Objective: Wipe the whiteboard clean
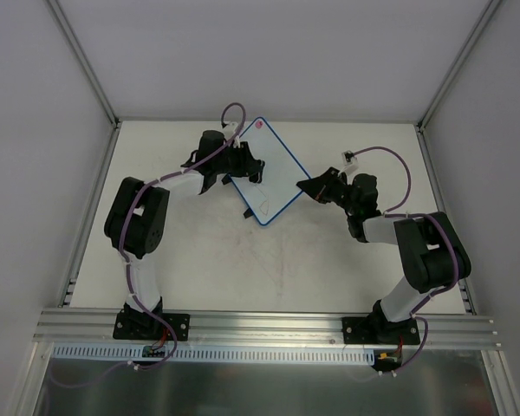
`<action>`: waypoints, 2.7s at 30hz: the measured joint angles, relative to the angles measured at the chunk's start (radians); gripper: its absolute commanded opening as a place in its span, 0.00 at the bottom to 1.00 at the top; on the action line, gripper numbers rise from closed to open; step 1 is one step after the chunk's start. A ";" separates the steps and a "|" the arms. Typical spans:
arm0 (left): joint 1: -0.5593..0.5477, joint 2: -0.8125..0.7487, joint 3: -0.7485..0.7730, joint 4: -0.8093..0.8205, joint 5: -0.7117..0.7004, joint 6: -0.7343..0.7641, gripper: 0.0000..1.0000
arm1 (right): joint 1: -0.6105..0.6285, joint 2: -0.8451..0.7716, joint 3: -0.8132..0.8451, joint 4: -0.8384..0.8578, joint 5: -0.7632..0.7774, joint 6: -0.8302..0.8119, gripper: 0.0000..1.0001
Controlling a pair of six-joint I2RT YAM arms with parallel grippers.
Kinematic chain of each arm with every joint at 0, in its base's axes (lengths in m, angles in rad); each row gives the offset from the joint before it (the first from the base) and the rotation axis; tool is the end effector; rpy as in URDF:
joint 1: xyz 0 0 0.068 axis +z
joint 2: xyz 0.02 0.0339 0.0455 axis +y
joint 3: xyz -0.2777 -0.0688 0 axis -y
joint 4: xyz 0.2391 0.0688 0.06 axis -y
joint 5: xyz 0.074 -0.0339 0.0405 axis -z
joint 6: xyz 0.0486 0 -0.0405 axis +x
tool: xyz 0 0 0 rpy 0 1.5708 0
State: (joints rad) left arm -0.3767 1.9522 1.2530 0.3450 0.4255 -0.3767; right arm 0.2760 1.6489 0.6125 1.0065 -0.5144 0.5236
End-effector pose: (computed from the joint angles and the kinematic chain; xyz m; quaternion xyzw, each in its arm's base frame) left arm 0.4166 -0.1864 0.2223 0.1207 0.8021 -0.3666 0.4557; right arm 0.3123 0.1133 0.2117 -0.0901 0.7106 0.4303 0.5494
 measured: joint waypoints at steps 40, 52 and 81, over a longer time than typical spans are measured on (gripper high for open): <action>-0.018 -0.097 -0.280 0.159 -0.278 -0.064 0.00 | 0.002 0.002 0.002 0.019 -0.021 -0.005 0.00; -0.076 -0.099 -0.251 0.213 -0.137 -0.006 0.00 | -0.003 0.011 0.002 0.029 -0.021 0.002 0.00; -0.237 -0.146 -0.283 0.260 -0.203 0.114 0.00 | -0.008 0.014 0.002 0.025 -0.018 0.011 0.00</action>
State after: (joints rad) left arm -0.6140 1.8061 0.9703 0.6048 0.2230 -0.2630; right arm 0.2676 1.6630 0.6140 1.0317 -0.5320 0.5350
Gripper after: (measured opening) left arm 0.324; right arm 0.093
